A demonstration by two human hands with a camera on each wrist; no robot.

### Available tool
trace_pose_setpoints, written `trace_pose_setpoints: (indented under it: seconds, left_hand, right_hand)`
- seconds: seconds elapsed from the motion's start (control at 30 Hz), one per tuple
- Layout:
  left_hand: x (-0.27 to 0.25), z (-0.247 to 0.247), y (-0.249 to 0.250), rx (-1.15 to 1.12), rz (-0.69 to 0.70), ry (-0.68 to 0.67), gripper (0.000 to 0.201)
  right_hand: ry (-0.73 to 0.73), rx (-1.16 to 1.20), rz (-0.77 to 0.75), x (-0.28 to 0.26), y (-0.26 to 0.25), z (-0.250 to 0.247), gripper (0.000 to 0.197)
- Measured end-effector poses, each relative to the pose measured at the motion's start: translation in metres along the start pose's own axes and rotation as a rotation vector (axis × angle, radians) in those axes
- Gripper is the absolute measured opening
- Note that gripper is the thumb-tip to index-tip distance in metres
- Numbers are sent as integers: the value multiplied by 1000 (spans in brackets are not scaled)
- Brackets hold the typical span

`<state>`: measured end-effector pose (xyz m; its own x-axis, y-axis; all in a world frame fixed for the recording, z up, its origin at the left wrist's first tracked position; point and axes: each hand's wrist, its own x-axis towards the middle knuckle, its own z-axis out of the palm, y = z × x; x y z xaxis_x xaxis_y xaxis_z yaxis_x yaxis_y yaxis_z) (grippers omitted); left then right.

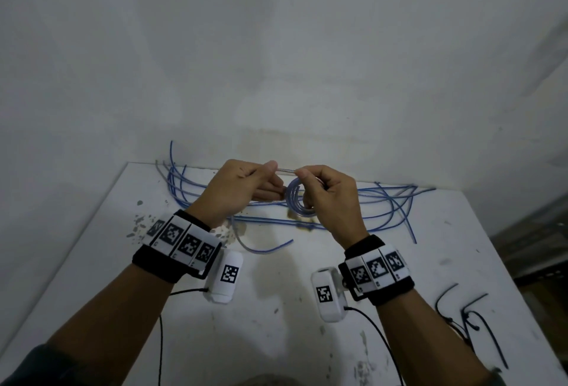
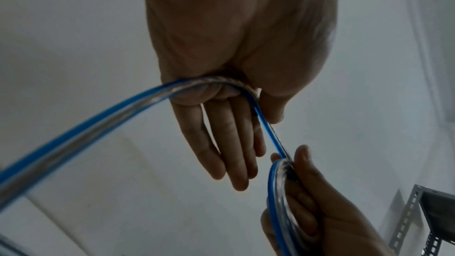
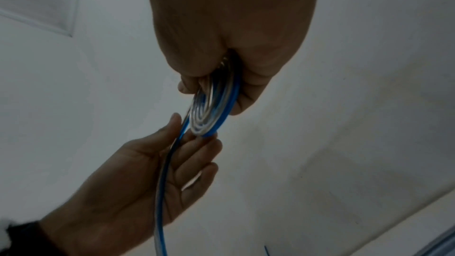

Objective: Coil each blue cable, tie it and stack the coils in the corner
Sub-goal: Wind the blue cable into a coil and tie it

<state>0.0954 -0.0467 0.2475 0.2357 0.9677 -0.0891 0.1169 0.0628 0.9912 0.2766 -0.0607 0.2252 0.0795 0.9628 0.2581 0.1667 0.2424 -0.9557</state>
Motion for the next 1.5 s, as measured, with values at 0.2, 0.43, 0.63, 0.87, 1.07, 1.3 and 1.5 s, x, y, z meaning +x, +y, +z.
trace_pose_setpoints:
  seconds: [0.2, 0.43, 0.63, 0.87, 1.07, 1.3, 1.5]
  left_hand:
    - [-11, 27, -19, -194, -8, -8, 34]
    - [-10, 57, -33, -57, 192, 260, 17]
    - [1, 36, -21, -198, 33, 222, 18]
    - [-3, 36, -22, -181, -22, 130, 15]
    - [3, 40, -20, -245, -32, 204, 17]
    - [0, 44, -22, -245, -90, 182, 15]
    - [1, 43, -20, -254, -85, 233, 15]
  right_hand:
    - [148, 56, -21, 1, 5, 13, 13]
    - [248, 114, 50, 3, 0, 31, 17]
    - [-29, 58, 47, 2, -4, 9, 22]
    - [-43, 23, 144, 8, -5, -19, 11]
    - [-37, 208, 237, -7, -2, -20, 19]
    - [99, 212, 299, -6, -1, -13, 12]
    - [91, 305, 373, -8, 2, -8, 23]
